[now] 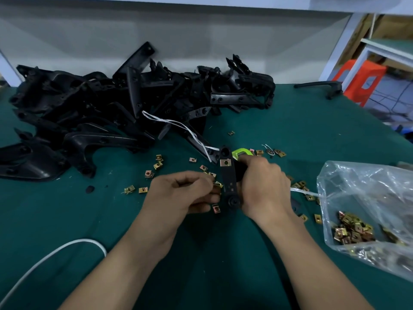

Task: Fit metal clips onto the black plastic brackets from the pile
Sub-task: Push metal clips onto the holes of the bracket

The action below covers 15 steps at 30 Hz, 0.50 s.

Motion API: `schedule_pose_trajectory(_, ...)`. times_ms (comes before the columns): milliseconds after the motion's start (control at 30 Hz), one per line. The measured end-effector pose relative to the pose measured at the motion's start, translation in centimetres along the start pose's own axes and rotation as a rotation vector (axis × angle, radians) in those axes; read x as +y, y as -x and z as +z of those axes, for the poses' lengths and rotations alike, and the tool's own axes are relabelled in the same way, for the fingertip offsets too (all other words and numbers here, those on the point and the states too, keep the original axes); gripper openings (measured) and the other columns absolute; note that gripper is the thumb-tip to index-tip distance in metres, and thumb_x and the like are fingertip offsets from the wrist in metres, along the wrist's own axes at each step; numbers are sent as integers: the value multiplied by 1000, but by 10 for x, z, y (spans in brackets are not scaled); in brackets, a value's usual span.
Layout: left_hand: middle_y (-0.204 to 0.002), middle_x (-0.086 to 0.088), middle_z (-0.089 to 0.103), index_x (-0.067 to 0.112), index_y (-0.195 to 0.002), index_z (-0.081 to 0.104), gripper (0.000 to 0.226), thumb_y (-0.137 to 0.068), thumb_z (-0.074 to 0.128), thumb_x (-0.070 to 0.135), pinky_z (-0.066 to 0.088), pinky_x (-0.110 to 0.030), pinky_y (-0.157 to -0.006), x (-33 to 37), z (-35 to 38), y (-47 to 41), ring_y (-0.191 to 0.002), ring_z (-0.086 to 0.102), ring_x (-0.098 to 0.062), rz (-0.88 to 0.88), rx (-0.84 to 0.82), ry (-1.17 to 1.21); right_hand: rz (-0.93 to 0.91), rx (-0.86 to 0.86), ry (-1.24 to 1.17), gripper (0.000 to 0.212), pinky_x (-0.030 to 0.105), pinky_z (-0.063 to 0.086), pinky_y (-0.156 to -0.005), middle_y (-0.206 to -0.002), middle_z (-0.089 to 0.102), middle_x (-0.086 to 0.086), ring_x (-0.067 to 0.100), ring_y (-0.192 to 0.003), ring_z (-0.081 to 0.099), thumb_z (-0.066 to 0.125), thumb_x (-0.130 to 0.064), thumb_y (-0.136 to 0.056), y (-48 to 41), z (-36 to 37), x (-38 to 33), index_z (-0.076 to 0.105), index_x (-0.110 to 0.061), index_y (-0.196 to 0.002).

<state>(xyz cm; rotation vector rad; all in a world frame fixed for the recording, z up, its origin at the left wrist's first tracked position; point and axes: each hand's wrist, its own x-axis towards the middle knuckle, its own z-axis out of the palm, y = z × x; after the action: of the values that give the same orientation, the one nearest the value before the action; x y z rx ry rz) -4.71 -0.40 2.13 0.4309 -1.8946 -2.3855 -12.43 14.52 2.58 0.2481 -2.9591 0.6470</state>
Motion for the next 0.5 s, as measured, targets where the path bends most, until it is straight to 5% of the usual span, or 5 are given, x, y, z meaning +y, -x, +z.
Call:
schedule_pose_trajectory(133,-89,-12,78,19,-90,82,22,-79,75,1,56,-20,-62,-2,-1,-1,-77,75,-17,-47,-40,46,-37,4,-5,42,35,35,-66,-83,67,3,34,-76,56,66,-12,-70,1,2,-1,64,-33,-107)
schedule_pose_trajectory(233,-84,-12,78,18,-89,83,22,-67,80,20,56,-20,-60,0,1,0,-72,74,-15,-33,-64,46,-47,16,16,46,35,35,-66,-86,69,4,37,-81,60,66,-10,-69,1,3,-1,65,-32,-109)
schedule_pose_trajectory(500,-74,-12,75,18,-68,79,25,-79,68,38,52,-20,-53,3,6,5,-59,68,-15,-43,-97,-30,-44,30,-4,45,34,33,-66,-85,68,5,36,-80,57,63,-9,-70,1,2,-1,65,-33,-107)
